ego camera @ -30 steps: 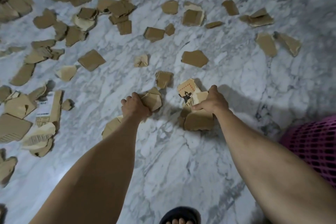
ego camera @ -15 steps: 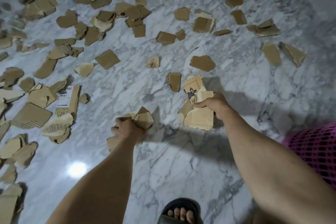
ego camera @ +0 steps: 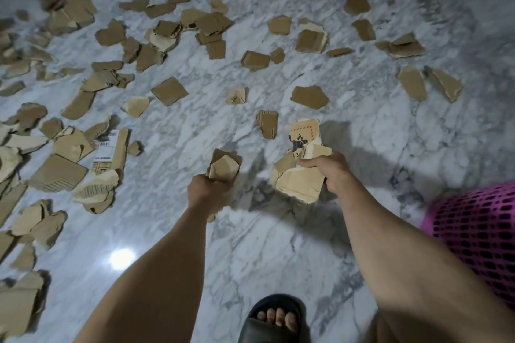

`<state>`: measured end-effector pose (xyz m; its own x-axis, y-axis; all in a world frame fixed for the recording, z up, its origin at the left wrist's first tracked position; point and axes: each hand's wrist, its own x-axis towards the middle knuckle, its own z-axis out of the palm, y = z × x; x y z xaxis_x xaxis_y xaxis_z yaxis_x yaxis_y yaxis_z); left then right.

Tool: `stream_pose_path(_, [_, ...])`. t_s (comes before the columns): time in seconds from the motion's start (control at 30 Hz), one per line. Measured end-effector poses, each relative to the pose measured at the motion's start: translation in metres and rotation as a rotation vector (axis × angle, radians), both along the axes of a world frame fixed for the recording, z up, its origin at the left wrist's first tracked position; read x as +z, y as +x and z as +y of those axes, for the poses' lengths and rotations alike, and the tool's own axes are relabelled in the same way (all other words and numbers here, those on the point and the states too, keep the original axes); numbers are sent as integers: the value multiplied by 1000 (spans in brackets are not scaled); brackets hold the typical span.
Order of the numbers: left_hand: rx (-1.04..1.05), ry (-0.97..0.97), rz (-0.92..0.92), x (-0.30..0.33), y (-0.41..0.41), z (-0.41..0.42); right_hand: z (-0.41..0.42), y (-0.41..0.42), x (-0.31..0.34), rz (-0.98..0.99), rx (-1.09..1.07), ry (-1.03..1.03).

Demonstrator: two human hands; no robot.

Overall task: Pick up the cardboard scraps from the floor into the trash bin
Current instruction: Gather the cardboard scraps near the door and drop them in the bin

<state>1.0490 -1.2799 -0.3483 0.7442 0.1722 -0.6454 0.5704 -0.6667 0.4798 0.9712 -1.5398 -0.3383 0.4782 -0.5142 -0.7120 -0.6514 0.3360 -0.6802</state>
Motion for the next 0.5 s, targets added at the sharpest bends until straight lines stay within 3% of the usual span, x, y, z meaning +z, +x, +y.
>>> stream_pose_path(0.1, [-65, 258, 129, -7, -11, 3, 8, -3, -3, 22, -23, -3])
stream_pose_path(0.23, [38, 348, 173, -27, -35, 2, 19, -6, -9, 36, -4, 9])
stream_pose_path(0.37, [115, 267, 10, -35, -40, -10, 19, -10, -11, 18, -7, -5])
stream_pose_path(0.5, [43, 187, -55, -27, -38, -16, 13, -19, 1, 9, -18, -2])
